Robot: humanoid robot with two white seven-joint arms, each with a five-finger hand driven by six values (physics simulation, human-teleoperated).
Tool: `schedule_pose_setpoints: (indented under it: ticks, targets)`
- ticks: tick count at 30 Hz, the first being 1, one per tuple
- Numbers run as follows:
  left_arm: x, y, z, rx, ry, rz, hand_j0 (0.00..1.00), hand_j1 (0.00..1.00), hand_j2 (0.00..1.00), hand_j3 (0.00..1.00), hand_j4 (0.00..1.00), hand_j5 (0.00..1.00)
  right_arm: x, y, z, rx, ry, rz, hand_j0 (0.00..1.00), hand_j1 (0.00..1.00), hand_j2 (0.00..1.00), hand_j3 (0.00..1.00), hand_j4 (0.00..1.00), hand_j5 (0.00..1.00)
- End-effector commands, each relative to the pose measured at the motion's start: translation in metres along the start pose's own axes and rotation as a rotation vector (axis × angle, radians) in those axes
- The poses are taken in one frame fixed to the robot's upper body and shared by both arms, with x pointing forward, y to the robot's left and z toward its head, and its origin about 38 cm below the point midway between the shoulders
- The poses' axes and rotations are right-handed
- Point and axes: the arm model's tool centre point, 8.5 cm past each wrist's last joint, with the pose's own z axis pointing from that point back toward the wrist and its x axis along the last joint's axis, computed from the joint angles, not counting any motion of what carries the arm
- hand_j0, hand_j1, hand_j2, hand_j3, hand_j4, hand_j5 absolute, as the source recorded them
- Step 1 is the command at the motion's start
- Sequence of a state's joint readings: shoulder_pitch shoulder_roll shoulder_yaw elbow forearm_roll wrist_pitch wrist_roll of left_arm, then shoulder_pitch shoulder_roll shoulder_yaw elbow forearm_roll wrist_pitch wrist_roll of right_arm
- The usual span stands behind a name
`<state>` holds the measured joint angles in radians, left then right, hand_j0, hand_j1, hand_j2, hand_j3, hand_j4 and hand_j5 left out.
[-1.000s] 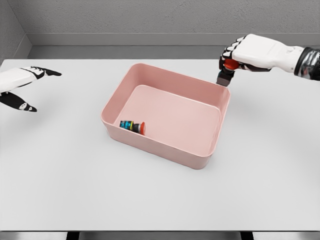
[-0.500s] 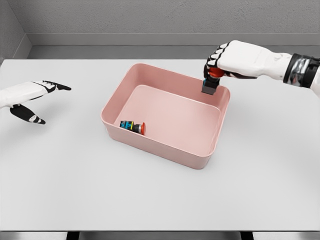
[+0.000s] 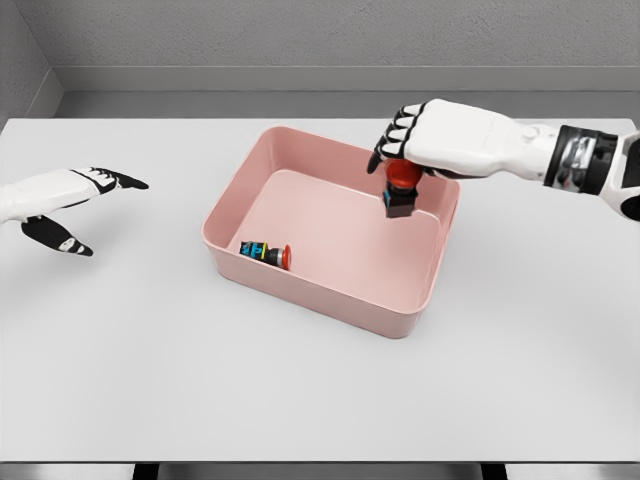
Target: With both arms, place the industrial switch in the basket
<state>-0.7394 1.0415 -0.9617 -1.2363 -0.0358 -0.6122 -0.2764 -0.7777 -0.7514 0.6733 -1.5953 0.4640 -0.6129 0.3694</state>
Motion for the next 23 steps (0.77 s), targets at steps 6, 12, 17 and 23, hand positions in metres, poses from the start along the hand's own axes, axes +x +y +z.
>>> schedule_pose_setpoints:
  ticks: [6, 12, 17, 23]
  targets:
    - [0.0, 0.0, 0.0, 0.003, -0.001, 0.007, 1.0, 1.0, 1.0, 1.0, 1.0, 1.0, 0.003, -0.006, -0.001, -0.023, -0.011, -0.005, 1.0, 1.0, 1.0, 1.0, 1.0, 1.0]
    - [0.0, -0.001, 0.001, 0.002, 0.0, 0.007, 1.0, 1.0, 1.0, 1.0, 1.0, 1.0, -0.047, 0.022, 0.037, -0.012, 0.166, -0.126, 1.0, 1.0, 1.0, 1.0, 1.0, 1.0]
    - [0.0, -0.001, 0.0, 0.002, -0.001, 0.008, 1.0, 1.0, 1.0, 1.0, 1.0, 1.0, -0.079, 0.052, 0.107, 0.005, 0.344, -0.244, 1.0, 1.0, 1.0, 1.0, 1.0, 1.0]
    - [0.0, -0.001, 0.0, 0.002, -0.001, 0.008, 1.0, 1.0, 1.0, 1.0, 1.0, 1.0, -0.078, 0.066, 0.14, 0.028, 0.408, -0.268, 1.0, 1.0, 1.0, 1.0, 1.0, 1.0]
